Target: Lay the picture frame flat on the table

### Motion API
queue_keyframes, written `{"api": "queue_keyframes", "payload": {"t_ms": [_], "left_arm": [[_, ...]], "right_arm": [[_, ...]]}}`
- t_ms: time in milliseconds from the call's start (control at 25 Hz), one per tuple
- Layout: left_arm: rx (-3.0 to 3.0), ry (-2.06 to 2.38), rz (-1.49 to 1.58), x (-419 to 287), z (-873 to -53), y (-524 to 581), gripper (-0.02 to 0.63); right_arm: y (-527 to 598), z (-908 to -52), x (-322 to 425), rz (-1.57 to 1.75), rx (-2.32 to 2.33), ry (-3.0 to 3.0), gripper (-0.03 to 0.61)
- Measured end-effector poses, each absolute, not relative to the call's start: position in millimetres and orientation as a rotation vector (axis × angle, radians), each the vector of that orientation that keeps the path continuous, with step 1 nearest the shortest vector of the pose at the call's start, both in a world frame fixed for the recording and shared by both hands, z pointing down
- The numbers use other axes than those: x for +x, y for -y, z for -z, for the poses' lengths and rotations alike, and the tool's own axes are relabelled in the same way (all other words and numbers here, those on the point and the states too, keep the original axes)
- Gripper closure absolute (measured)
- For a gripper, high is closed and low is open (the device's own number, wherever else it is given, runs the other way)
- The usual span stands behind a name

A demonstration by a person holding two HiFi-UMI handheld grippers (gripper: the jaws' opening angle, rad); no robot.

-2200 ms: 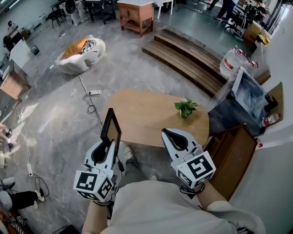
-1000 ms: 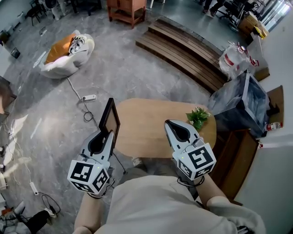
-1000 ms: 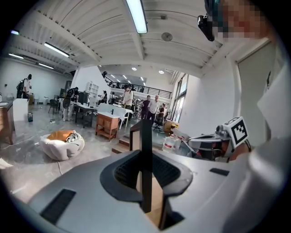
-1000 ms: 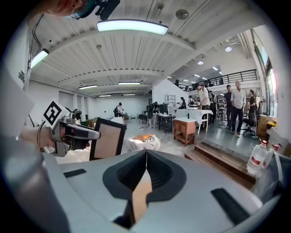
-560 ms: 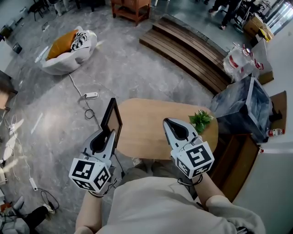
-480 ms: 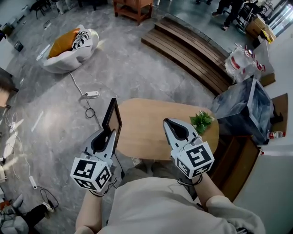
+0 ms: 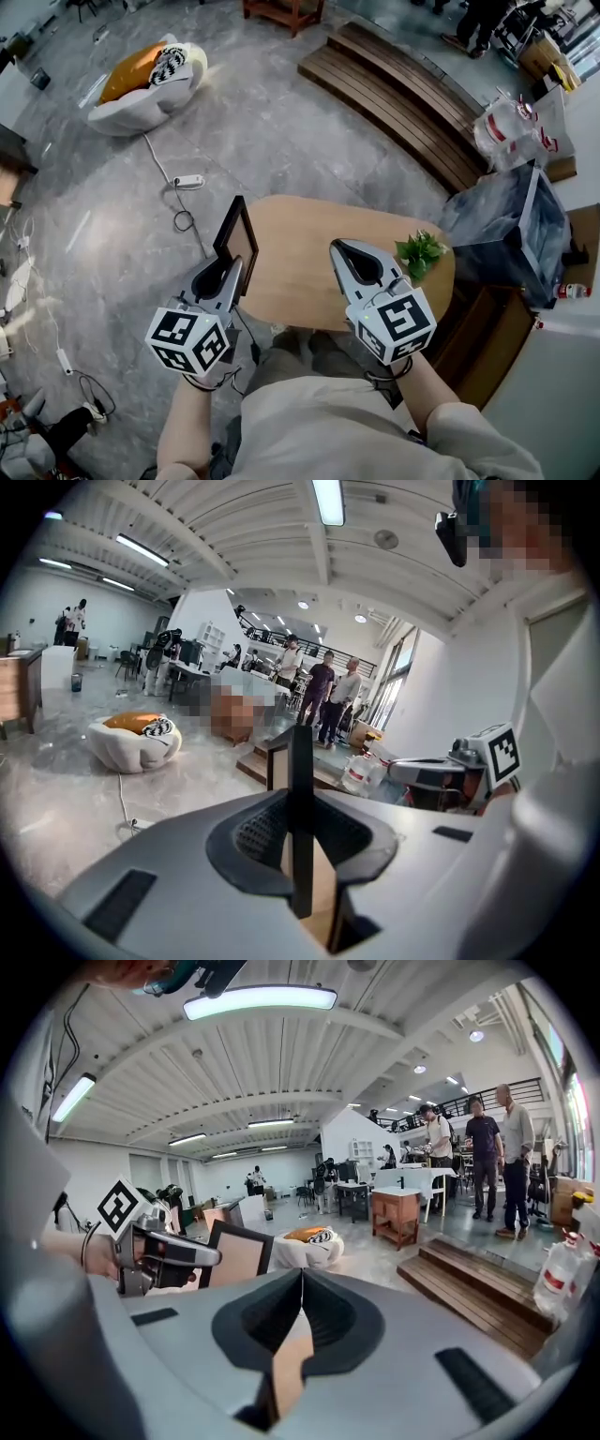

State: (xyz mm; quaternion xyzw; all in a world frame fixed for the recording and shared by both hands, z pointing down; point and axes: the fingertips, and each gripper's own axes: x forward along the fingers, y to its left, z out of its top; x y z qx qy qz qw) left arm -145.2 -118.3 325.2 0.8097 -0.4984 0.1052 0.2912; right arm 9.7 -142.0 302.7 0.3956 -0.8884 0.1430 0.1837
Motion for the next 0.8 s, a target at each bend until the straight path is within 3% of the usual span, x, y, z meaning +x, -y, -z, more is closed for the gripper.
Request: {"api": "queue_keyframes", "payload": {"t_ms": [800], "left_arm": [[1.745, 1.232, 0.021, -162.1, -533.3, 167.8, 0.545]], "right_arm": [[184.9, -461.2, -20.1, -0.548, 1.008, 2.426, 0.581]]}}
